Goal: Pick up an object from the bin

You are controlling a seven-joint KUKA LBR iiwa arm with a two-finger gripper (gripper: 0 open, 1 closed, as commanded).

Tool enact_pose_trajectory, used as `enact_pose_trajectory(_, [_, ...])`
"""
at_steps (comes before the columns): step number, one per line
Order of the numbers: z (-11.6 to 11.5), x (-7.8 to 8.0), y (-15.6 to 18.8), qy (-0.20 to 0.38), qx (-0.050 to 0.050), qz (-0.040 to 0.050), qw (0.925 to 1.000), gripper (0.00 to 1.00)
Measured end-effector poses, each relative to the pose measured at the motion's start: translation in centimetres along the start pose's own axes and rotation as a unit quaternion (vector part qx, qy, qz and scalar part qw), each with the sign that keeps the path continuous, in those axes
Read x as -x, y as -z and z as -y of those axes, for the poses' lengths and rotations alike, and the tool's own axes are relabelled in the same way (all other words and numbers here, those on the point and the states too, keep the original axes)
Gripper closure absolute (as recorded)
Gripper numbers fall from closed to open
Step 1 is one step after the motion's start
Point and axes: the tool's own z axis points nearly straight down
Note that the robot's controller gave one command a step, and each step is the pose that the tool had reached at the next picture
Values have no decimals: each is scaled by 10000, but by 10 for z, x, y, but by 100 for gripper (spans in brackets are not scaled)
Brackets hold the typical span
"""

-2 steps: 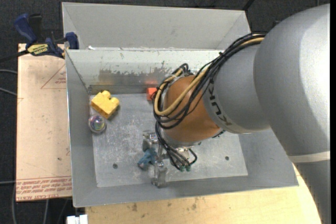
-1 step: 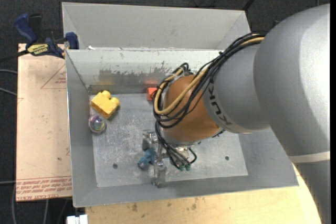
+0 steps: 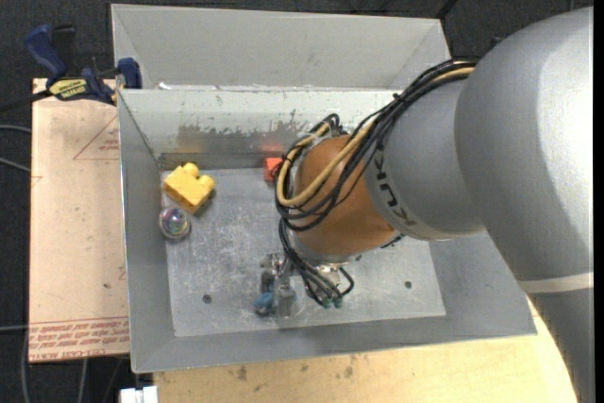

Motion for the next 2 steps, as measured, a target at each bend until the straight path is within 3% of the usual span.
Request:
enact_pose_trajectory(1, [0,1,19,-8,-5,-4,10000,100])
enact_pose_trajectory(2, [-1,4,132,-14,-4,31,10000,100])
